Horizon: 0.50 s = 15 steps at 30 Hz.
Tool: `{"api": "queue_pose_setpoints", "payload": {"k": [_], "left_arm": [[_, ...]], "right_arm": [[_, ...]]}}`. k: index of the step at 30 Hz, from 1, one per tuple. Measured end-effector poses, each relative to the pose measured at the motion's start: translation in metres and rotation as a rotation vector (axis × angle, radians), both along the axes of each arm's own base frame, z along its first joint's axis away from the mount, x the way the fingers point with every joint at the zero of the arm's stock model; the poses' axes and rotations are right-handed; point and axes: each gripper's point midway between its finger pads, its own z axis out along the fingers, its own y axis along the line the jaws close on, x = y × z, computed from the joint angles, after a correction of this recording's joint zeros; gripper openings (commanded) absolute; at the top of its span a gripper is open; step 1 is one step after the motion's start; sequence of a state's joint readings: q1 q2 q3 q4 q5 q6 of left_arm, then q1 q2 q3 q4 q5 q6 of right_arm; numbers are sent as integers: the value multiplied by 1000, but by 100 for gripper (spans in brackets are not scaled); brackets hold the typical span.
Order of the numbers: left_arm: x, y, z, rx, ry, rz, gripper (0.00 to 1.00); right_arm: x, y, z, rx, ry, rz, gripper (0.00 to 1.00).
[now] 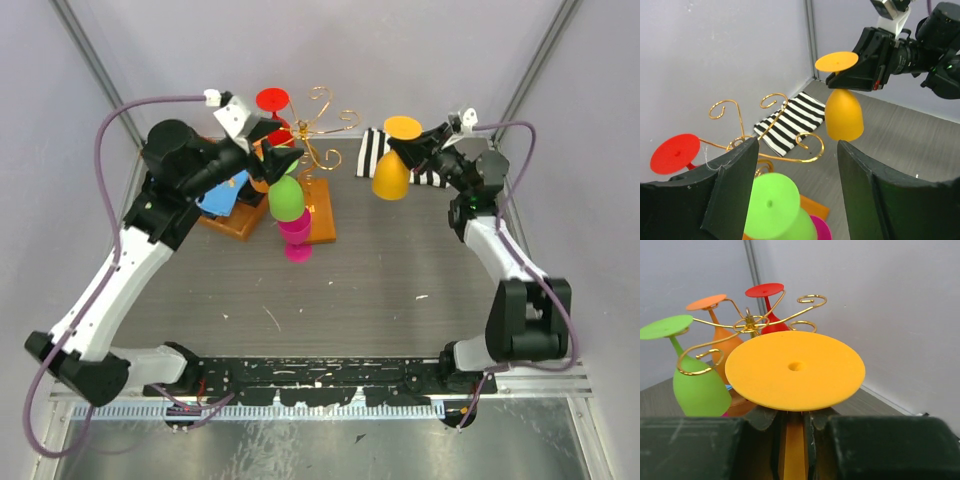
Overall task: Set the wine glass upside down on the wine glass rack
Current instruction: Adjust the wine glass.
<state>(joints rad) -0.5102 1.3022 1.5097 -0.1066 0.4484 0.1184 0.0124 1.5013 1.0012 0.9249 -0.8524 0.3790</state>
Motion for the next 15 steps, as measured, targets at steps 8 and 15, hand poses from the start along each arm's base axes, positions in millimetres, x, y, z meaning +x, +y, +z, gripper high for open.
{"api": "queue_pose_setpoints", "payload": {"k": [8,15], "left_arm": [[-75,44,22,-107,-24,52,71],[-136,61,-10,-50,-138,-34,77]], "right_arm": [[-62,-14,25,-54,45,-144,1],[-139,16,23,-86,153,-90,1]]}}
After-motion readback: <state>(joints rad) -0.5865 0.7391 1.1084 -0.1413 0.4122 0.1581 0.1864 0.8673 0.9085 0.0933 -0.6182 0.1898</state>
